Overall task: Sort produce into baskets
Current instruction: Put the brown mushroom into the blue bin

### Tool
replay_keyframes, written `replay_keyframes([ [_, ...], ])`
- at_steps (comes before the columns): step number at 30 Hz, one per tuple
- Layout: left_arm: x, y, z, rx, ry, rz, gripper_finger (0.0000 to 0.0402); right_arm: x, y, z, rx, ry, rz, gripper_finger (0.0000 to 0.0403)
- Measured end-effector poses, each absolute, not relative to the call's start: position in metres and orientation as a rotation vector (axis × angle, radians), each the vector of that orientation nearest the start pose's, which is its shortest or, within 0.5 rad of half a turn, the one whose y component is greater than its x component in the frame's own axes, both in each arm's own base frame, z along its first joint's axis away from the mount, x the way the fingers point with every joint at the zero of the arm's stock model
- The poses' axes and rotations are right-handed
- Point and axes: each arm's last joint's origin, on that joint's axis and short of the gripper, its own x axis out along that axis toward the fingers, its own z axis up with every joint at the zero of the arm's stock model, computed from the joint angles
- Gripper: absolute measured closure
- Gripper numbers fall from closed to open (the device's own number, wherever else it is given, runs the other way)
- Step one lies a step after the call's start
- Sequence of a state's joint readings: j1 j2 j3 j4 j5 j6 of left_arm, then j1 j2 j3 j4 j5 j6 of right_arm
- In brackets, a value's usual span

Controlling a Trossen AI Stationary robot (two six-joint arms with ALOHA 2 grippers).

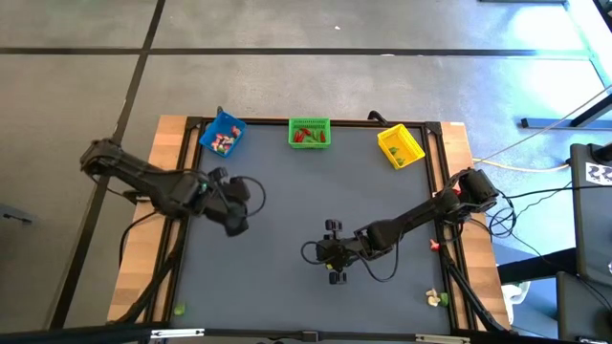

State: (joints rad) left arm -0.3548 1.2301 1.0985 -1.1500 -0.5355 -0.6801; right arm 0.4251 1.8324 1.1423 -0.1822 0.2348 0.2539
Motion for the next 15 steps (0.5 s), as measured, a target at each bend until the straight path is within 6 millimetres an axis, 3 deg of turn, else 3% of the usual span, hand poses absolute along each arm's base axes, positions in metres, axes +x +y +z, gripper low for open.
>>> replay_keyframes([
  [15, 0.204, 0.022, 0.293, -0.016, 1.024, 0.952, 0.0343, 0.346, 0.149, 0.175, -0.039, 0.841, 0.069, 0.0265],
])
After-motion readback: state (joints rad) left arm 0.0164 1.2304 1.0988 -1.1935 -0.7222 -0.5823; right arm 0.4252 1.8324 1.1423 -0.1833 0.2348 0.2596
